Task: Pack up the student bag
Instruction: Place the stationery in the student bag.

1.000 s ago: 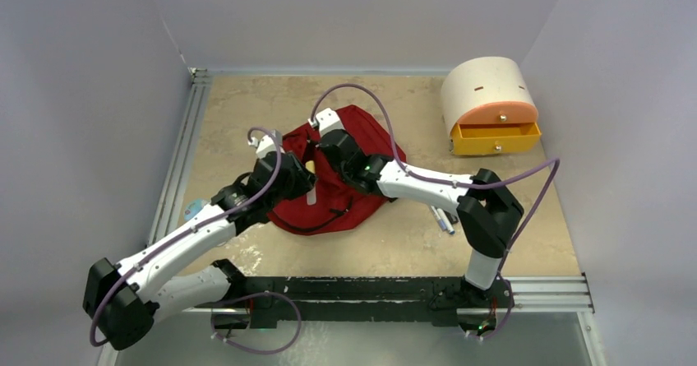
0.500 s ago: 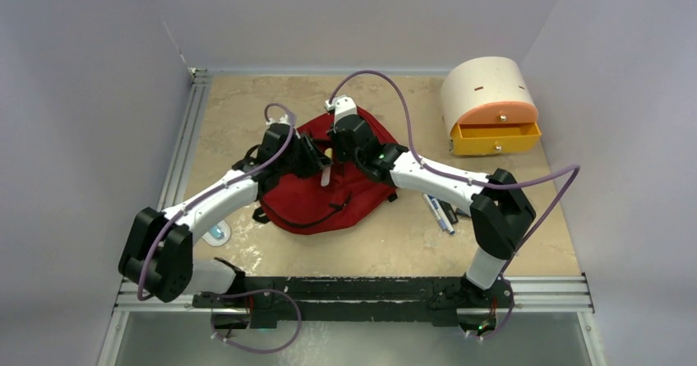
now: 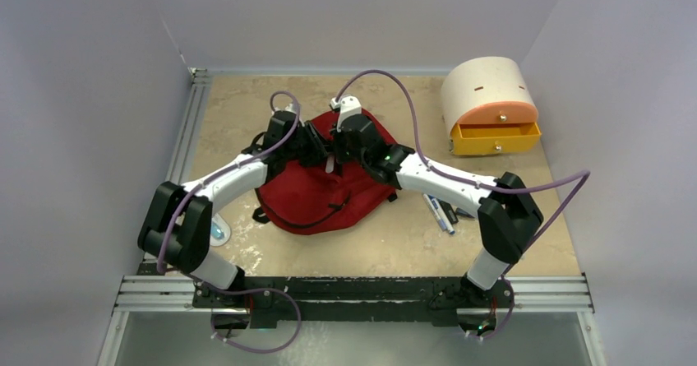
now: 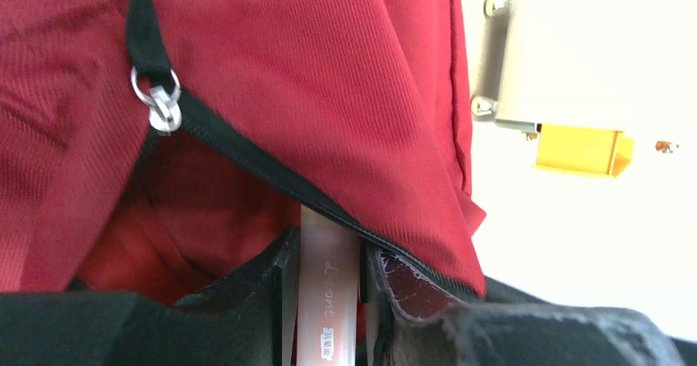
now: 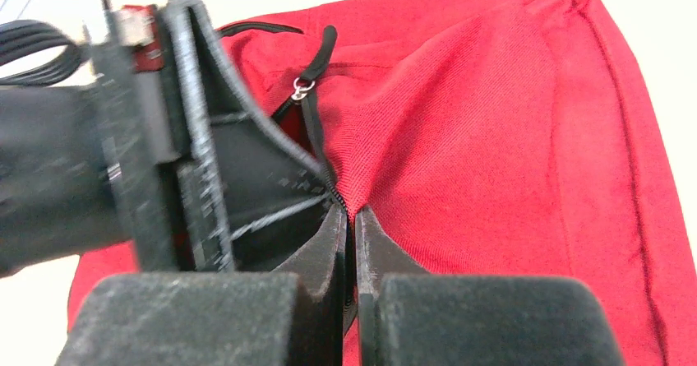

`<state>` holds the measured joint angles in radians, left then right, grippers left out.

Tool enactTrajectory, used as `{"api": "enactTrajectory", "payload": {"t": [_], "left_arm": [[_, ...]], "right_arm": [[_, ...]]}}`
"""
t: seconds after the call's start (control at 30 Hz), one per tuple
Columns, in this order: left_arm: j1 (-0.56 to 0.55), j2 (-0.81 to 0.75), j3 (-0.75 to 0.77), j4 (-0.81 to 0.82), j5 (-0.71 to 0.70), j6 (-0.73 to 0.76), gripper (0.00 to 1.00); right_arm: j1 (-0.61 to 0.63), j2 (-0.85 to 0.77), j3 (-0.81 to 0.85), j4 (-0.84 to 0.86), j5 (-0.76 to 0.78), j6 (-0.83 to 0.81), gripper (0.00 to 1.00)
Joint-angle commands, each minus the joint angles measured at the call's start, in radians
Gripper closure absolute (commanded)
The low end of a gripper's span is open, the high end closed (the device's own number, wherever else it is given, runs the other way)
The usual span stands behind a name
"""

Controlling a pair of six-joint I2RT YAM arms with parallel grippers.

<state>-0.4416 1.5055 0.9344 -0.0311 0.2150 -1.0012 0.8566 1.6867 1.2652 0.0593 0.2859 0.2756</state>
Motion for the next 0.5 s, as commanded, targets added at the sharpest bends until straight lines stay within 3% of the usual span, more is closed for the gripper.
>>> {"api": "enactTrajectory", "payload": {"t": [0.0,0.33,0.37,0.47], "left_arm": [[0.023,0.056,0.059,0.135,0.018,-0.015,1.0],[0.026,0.165,0.051,0.348,0.026,-0.18,0.99],[0.026,0.176,0.054,0.364,0.046,-0.184,0.9],[0.024,0.184,0.063,0.363,0.073,-0.173,0.76]], "right_arm": [[0.009,-0.074,0.005,0.127,-0.08,0.086,1.0],[0.008,-0.076,-0.019,0.164,-0.183,0.208,1.0],[0.009,-0.077,-0.021,0.164,-0.186,0.211,1.0],[0.008,-0.086,-0.028,0.16,-0.177,0.207,1.0]]}}
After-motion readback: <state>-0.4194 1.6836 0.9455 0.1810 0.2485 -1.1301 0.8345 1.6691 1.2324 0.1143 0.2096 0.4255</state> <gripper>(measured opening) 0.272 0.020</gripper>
